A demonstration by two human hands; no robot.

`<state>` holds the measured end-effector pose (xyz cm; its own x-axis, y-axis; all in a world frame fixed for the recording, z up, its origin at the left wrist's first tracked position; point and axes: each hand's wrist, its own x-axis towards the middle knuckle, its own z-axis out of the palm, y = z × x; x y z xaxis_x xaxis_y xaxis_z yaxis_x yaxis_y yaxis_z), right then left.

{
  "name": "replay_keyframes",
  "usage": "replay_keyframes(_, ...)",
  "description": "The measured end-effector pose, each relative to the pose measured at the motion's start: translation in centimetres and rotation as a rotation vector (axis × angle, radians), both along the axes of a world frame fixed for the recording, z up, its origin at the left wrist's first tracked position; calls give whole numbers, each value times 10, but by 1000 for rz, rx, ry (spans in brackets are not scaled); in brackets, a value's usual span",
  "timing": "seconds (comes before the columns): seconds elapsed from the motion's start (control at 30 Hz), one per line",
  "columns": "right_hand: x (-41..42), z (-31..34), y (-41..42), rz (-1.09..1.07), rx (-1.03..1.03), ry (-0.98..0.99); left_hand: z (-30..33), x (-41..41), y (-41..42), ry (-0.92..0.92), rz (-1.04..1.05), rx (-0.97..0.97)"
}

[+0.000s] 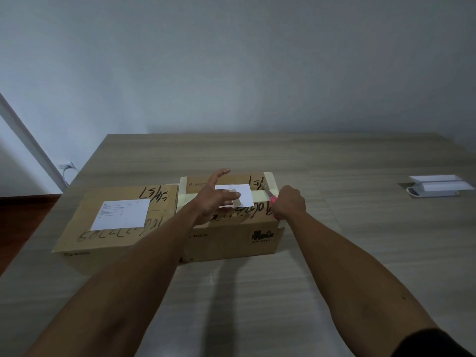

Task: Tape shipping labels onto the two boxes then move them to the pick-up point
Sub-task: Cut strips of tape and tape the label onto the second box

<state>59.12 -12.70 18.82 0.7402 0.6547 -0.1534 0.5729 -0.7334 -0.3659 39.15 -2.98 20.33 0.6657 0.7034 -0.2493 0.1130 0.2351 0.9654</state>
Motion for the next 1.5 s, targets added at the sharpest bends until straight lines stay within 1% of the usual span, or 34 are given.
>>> replay_keyframes(0.07,4,8,0,-2,18,5,3,-3,2,21,0,2)
replay_keyframes(0.2,14,22,5,-17,106,107,6,-8,8,45,-6,7)
replay_keyframes(0.37,23,40,23,34,185,238,12,-11,19,67,3,44)
replay_keyframes(0.43,28,45,27,88,190,285,14,-14,24,79,5,57)
replay_keyframes(0.5,33,52,28,195,150,316,15,-17,30,92,14,75)
replay_keyframes(0.6,41,64,27,346,16,377,17,-20,40,113,28,93)
replay_keyframes(0.73,44,76,24,460,-156,475,18,-24,49,149,8,115)
replay_keyframes(0.8,41,79,25,499,-208,467,18,-24,50,164,-12,126)
replay_keyframes(0.93,39,81,30,534,-246,464,20,-19,49,191,-75,154)
replay_keyframes(1.27,43,79,34,558,-247,447,21,-6,42,255,-223,195)
replay_keyframes(1.4,42,79,34,597,-246,403,19,-6,43,279,-234,226)
replay_keyframes(1.5,39,76,37,586,-237,336,18,-5,43,286,-232,255)
